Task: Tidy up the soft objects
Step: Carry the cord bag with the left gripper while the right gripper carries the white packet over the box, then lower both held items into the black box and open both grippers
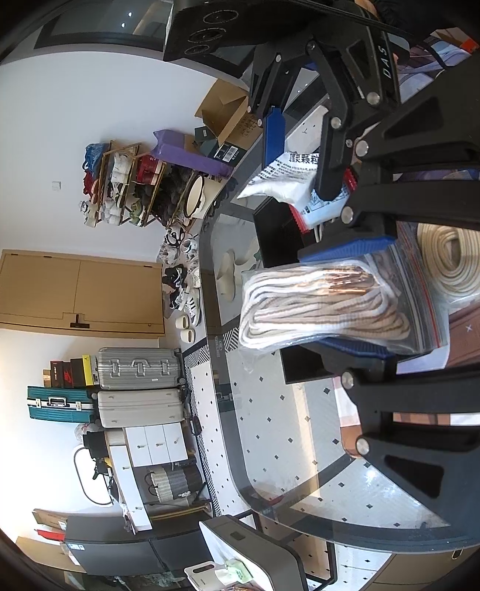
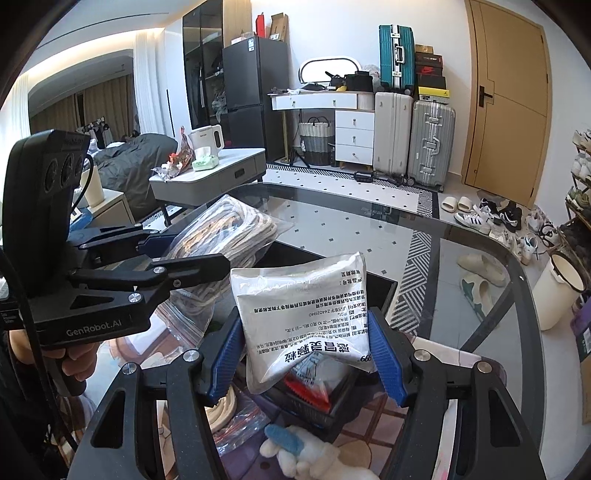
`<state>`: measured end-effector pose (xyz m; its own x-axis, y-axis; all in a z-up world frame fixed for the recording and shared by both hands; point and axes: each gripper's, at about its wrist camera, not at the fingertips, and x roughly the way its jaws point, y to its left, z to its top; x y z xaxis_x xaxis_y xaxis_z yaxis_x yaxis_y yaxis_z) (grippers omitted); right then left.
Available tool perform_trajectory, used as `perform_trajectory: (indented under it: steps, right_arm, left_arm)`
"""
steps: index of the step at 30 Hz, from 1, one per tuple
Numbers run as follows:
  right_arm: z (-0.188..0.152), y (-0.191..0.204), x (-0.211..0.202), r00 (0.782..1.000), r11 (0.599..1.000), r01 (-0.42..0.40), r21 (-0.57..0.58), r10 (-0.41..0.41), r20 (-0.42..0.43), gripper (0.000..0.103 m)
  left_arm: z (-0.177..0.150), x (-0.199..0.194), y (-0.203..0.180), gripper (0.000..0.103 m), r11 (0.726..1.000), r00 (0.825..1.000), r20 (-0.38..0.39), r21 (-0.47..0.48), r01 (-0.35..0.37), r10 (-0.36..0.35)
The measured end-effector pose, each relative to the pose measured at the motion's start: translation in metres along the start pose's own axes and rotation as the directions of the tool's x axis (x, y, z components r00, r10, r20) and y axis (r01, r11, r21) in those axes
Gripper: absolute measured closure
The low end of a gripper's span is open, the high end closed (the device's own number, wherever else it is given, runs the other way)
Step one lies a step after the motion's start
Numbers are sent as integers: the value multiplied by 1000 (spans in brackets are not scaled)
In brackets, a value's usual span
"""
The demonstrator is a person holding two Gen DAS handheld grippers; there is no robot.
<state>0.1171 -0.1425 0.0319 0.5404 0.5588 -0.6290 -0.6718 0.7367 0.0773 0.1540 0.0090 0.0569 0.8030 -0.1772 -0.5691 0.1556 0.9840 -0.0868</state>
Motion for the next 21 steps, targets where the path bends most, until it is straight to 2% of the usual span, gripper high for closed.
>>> perform_trajectory:
  steps: [16, 19, 21]
  right_arm:
    - [13, -4, 20, 999, 999, 25, -41, -27, -28, 38]
    - [12, -3, 24, 999, 998, 29, -49, -31, -38, 33]
    - [11, -2, 23, 999, 999, 28, -41, -30, -36, 24]
  left_arm:
    - [1, 17, 11, 66, 1000, 1000, -9, -11, 9, -9]
    - [1, 19, 12, 66, 1000, 1000, -14, -12, 14, -14]
    - [-2, 19, 10, 66, 1000, 1000, -17, -6, 13, -13]
